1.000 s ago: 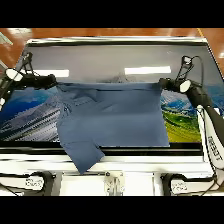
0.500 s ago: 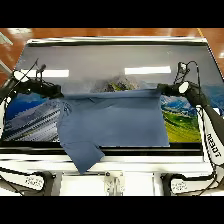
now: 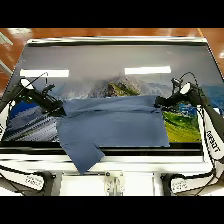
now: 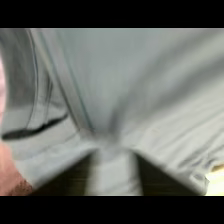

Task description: Fold the shirts.

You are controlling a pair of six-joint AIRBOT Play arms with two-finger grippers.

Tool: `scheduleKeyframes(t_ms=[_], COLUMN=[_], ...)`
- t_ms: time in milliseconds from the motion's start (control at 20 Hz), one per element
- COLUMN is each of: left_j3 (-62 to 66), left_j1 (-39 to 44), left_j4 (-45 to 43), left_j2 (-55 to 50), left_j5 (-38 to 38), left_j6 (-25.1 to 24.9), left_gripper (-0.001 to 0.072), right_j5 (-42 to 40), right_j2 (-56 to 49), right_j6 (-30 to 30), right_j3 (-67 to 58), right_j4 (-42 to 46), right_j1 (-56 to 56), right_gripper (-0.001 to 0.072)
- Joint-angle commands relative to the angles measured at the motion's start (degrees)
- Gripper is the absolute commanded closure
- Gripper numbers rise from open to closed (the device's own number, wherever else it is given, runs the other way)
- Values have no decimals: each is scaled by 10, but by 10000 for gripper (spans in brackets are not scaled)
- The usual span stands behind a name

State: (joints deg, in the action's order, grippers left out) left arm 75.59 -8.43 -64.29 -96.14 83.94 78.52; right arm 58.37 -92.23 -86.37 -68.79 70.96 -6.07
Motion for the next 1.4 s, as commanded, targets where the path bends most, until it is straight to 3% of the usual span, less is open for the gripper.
scheduleKeyframes(t_ms=[0, 100, 150, 200, 300, 450, 600, 750, 850, 1350], left_j3=[26, 19, 1, -35, -143, -317, -414, -456, -474, -516], left_j1=[-30, -67, -88, -113, -158, -200, -187, -144, -116, -63], left_j4=[-2, -5, -5, -5, -4, 4, 31, 33, 37, 106], left_j2=[19, 61, 89, 123, 188, 256, 270, 268, 268, 258], left_j5=[78, 111, 113, 112, 109, 80, 27, -25, -55, -140], left_j6=[9, 6, 2, -7, -20, -45, -55, -50, -37, -27], left_gripper=[135, 148, 211, 258, 257, 256, 255, 249, 169, 185], right_j5=[81, 170, 209, 241, 264, 240, 217, 191, 176, 148], right_j2=[45, 91, 109, 124, 151, 176, 176, 176, 176, 176], right_j6=[25, 25, 26, 28, 33, 39, 41, 41, 41, 41], right_j3=[-1, 0, 0, 2, 18, 56, 76, 83, 83, 83], right_j4=[38, 125, 161, 180, 164, 106, 85, 62, 60, 60], right_j1=[-16, -49, -71, -97, -159, -221, -228, -223, -223, -223], right_gripper=[83, 84, 84, 85, 85, 84, 84, 84, 84, 84])
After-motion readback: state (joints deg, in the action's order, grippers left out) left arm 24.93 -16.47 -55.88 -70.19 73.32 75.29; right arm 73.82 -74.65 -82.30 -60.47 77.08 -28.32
